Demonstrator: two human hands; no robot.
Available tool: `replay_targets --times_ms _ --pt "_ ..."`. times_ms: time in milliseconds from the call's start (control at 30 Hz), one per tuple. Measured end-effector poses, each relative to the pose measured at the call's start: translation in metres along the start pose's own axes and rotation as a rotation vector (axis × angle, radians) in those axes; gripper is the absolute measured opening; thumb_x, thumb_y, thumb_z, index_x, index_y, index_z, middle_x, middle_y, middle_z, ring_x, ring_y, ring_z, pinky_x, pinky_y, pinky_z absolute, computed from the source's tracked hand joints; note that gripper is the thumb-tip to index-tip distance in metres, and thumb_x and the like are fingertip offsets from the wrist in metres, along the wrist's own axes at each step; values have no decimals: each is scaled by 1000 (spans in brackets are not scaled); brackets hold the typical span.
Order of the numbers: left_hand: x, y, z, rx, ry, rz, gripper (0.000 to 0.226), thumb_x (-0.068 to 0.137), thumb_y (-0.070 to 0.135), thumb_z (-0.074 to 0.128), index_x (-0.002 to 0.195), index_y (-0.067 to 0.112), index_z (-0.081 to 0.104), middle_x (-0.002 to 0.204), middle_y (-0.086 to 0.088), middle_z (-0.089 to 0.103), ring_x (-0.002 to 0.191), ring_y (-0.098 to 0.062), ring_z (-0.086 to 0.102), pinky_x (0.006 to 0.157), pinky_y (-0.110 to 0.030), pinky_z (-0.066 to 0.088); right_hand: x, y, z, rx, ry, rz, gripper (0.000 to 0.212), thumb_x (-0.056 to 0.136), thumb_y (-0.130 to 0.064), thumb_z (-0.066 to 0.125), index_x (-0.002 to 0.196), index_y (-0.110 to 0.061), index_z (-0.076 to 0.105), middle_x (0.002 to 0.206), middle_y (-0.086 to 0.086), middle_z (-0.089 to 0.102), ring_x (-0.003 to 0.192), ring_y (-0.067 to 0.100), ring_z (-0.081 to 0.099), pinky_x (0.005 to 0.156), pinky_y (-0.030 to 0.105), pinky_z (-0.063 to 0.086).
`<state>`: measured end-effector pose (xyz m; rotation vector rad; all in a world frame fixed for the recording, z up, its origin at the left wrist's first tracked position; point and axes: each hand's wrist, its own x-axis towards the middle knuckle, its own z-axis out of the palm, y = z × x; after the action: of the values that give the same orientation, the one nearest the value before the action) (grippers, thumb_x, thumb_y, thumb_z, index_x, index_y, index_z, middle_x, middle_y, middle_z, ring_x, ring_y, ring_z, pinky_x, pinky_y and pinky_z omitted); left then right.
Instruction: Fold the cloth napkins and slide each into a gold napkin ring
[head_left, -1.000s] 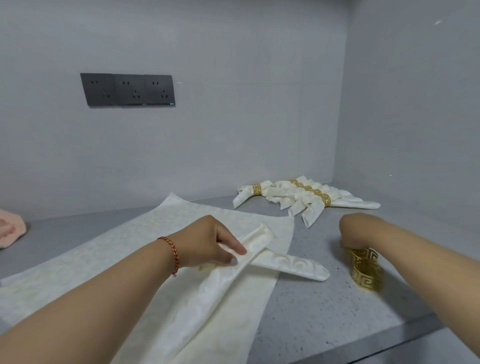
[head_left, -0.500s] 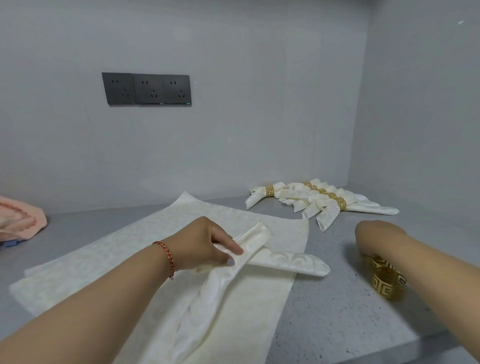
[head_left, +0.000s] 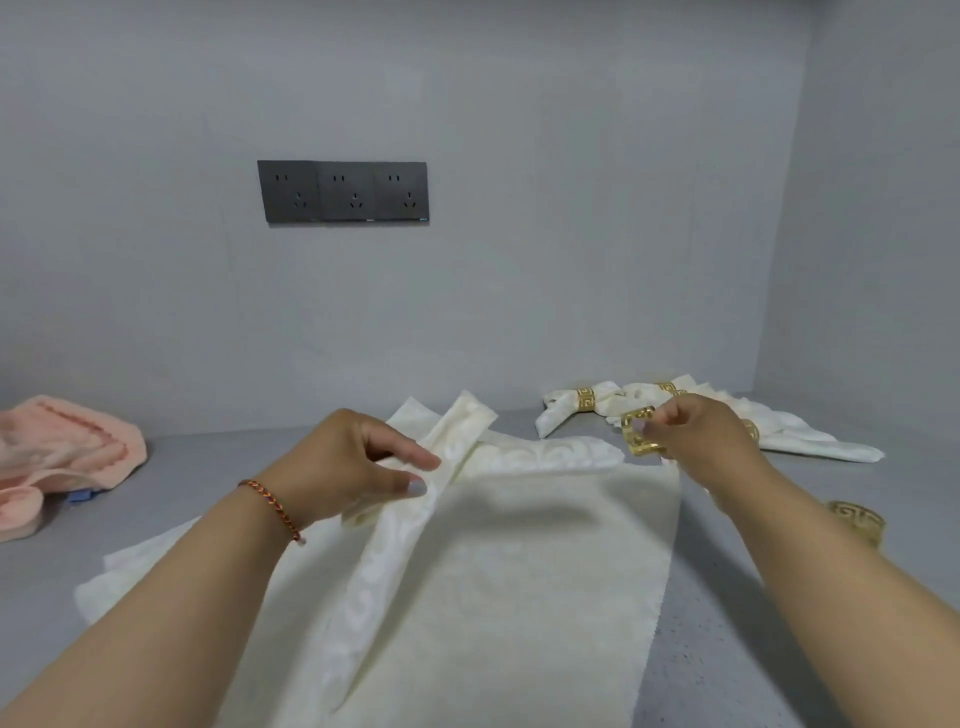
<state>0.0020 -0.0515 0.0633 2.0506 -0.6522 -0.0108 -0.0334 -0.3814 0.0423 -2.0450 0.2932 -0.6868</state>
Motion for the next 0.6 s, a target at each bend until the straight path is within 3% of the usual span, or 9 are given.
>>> replay_targets --times_ms 67,133,200,267,367,467,533,600 --pt "-2 -6 -8 -37 45 -6 26 71 -3 80 73 23 80 55 15 65 51 4 57 55 -8 44 3 -4 11 372 -32 88 16 85 -8 70 85 -11 54 84 10 61 76 23 58 68 30 49" --pt "-3 -17 -13 -56 105 -34 28 70 0 82 72 28 80 76 8 75 79 -7 71 75 -22 55 7 -1 21 648 -141 150 18 89 -1 62 104 -11 56 97 14 64 86 26 62 75 35 53" --pt "-3 -30 -12 -44 162 -69 27 69 3 84 73 30 80 86 9 76 93 -20 71 86 -37 54 5 6 25 765 -230 176 20 92 3 54 106 -10 62 100 13 66 89 26 64 80 38 53" --pt "-3 -39 -9 -41 183 -90 27 69 5 84 72 31 79 88 16 75 91 -22 71 81 -38 55 2 12 26 818 -281 190 23 90 6 51 102 -8 65 100 14 66 87 26 64 78 37 56" --pt "-1 -44 -7 -17 174 -89 31 69 2 83 70 33 79 88 17 75 87 -10 72 75 -21 54 -3 18 20 830 -366 177 35 81 17 56 106 -6 63 101 16 64 89 26 64 74 31 60" --pt "-2 -44 -6 -36 192 -73 31 69 0 83 70 31 79 86 15 75 83 -2 71 72 -14 53 -7 20 21 687 -441 113 46 71 23 66 106 -7 62 104 15 61 88 24 65 79 35 60" --pt "-4 -44 -4 -35 191 -59 31 68 -1 83 68 30 79 85 15 75 83 0 70 72 -11 52 -10 19 26 510 -476 59 51 58 8 82 101 -13 65 105 16 61 88 27 66 84 43 58" --pt "-5 -45 -2 -33 186 -56 31 67 -1 84 67 31 79 85 15 75 85 1 70 72 -8 51 -12 19 29 354 -468 11 51 48 -11 84 96 -21 68 106 15 63 91 29 67 89 46 54"
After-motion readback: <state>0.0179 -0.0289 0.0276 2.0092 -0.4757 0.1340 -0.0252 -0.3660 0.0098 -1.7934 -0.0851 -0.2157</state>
